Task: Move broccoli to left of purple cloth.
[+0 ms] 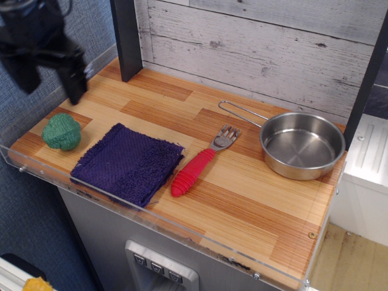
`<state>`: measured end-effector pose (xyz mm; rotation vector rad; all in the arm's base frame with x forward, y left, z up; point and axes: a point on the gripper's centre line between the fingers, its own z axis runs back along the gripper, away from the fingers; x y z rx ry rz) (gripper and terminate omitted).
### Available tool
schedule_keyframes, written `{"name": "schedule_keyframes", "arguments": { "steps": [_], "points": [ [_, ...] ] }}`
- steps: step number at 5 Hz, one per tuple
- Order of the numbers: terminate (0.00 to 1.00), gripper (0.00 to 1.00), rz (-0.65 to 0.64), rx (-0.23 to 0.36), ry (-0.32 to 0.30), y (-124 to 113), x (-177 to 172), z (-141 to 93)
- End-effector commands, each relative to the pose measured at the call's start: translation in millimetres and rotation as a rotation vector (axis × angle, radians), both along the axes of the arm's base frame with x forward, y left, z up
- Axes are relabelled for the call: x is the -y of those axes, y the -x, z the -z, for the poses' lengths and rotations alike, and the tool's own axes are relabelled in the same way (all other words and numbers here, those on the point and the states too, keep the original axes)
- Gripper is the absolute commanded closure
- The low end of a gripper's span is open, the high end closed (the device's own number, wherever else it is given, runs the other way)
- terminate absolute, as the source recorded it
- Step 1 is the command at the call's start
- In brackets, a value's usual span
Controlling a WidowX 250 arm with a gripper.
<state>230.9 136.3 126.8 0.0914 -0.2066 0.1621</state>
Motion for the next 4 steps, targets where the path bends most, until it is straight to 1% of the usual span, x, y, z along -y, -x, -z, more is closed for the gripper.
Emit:
{"name": "schedule_keyframes", "arguments": {
  "steps": [1,2,3,4],
  "points": [
    [0.00,0.00,0.146,0.025,0.038,-28.2,53.5,-17.7],
    [0.00,0.00,0.155,-0.001,0.013,-32.9,60.7,-15.9],
    [0.00,0.00,0.145,-0.018,0.014,-31.9,56.0,-11.6],
    [0.00,0.00,0.193,-0.029,0.011,-31.1,51.6,-10.1]
  ]
}}
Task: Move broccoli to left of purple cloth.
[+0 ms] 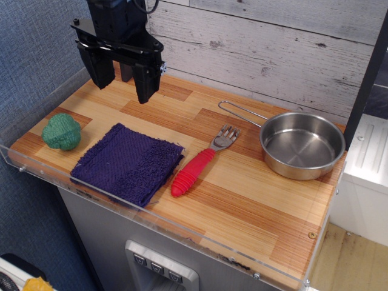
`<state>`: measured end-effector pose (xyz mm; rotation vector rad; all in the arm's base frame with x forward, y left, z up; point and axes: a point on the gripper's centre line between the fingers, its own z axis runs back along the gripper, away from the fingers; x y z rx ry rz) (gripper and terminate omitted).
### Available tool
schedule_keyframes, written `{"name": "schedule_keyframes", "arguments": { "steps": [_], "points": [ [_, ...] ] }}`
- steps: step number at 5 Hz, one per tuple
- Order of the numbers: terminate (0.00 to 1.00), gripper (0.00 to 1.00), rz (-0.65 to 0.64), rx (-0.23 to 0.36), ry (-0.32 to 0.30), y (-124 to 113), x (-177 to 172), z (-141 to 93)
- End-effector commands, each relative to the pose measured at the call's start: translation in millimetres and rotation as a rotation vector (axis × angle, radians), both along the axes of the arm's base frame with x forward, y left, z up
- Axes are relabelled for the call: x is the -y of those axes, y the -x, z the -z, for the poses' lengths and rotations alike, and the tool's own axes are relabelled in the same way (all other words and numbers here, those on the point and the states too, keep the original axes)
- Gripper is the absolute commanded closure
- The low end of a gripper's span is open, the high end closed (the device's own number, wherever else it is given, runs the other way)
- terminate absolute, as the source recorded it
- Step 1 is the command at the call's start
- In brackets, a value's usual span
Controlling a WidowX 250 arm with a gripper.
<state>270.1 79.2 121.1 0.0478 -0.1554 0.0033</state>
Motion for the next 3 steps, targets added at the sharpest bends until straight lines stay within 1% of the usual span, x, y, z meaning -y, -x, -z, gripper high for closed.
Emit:
{"name": "schedule_keyframes", "arguments": {
  "steps": [1,2,3],
  "points": [
    [0.00,0.00,0.033,0.029,-0.017,8.1,-5.4,-15.8],
    [0.00,0.00,0.033,0.029,-0.017,8.1,-5.4,-15.8],
    [1.00,0.00,0.033,0.029,-0.017,8.1,-5.4,-15.8]
  ]
}}
